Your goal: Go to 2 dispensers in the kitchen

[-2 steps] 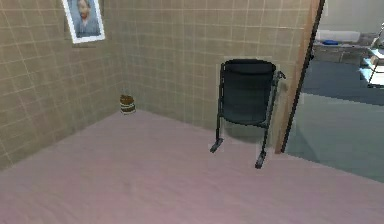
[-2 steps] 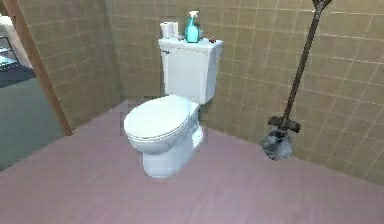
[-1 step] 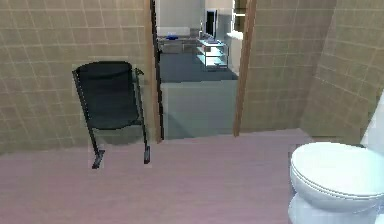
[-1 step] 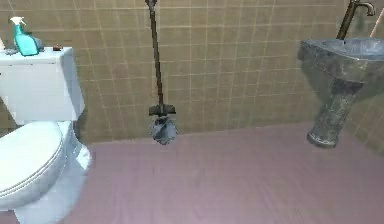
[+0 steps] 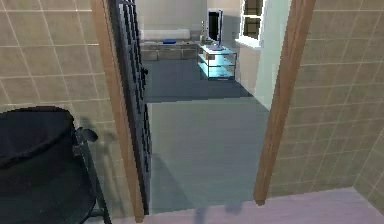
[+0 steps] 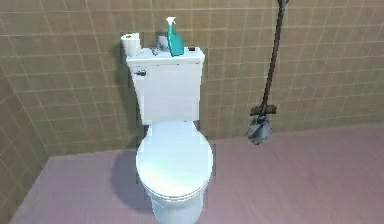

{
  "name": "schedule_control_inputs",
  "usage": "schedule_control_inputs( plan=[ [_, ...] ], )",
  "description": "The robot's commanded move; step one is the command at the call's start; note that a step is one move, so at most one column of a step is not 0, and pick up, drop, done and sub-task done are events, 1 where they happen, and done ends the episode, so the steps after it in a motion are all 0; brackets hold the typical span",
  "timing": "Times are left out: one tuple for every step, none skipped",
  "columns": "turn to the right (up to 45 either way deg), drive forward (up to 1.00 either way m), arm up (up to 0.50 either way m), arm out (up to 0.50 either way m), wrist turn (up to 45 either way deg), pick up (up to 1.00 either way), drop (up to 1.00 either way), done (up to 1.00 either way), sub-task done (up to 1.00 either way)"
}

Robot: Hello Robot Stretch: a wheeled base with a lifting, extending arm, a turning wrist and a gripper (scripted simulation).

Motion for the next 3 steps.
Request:
schedule_control_inputs(
  plan=[
    [30.0, 0.00, 0.00, 0.00, 0.0, 0.00, 0.00, 0.00, 0.00],
    [0.0, 0.05, 0.00, 0.00, 0.0, 0.00, 0.00, 0.00, 0.00],
    [-21.0, 0.00, 0.00, 0.00, 0.0, 0.00, 0.00, 0.00, 0.00]
  ],
)
